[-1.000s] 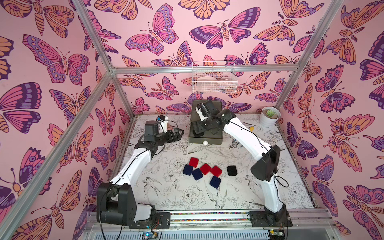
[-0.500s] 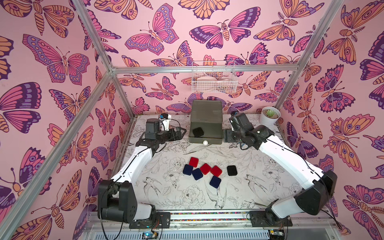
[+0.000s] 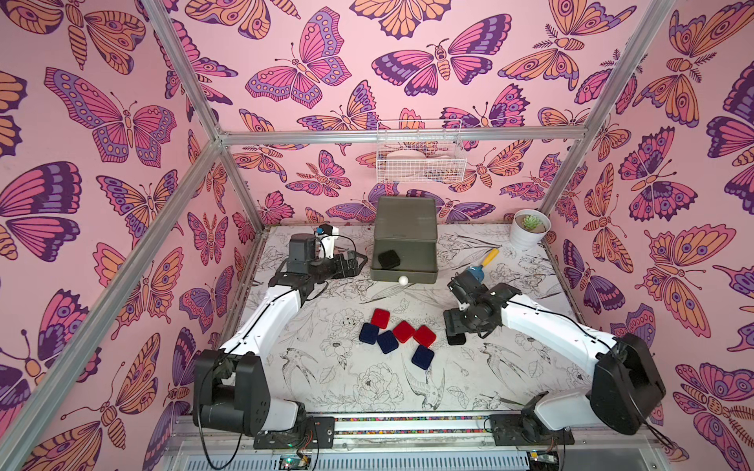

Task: Place the brooch boxes into the drawer by color
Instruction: Pick up the brooch box from the center of the board.

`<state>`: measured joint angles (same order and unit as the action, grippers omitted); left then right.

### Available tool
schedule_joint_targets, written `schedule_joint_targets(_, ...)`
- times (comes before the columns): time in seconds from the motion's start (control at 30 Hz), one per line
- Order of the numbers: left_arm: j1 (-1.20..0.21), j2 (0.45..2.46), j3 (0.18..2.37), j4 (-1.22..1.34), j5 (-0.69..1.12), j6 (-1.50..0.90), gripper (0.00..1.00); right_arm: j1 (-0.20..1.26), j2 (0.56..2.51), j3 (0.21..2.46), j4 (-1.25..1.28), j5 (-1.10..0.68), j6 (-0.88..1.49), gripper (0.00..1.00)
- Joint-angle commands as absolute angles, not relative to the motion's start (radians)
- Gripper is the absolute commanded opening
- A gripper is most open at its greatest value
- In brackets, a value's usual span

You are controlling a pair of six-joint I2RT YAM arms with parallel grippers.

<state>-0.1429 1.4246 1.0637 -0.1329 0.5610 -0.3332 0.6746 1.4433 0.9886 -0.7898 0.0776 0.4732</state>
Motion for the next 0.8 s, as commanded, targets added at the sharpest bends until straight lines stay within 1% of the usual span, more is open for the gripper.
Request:
schedule_joint_targets(0.0,-0.148,1.437,1.086,-0.140,0.573,-0.322,1.00,0.678,1.480,0.967,-0.755,0.032,0.495,0.86)
schedule_joint_targets(0.23,-0.152,1.439,1.081,-0.140,0.573,-0.328,1.00,0.678,1.563,0.963,-0.698,0.012,0.494,0.87)
schedule_joint_targets(0.33,-0.152,1.438,1.080,-0.140,0.573,-0.328,1.00,0.678,1.618,0.968,-0.684,0.023,0.491,0.87)
schedule_joint_targets(0.53,-0.154,1.438,1.078,-0.141,0.576,-0.331,1.00,0.674,1.658,0.971,-0.659,0.049,0.498,0.87)
schedule_joint_targets(0.6,-0.154,1.439,1.078,-0.140,0.575,-0.330,1.00,0.673,1.671,0.975,-0.654,0.048,0.491,0.86)
schedule_joint_targets(0.77,-0.156,1.442,1.083,-0.140,0.577,-0.331,1.00,0.673,1.674,0.978,-0.650,0.044,0.490,0.78)
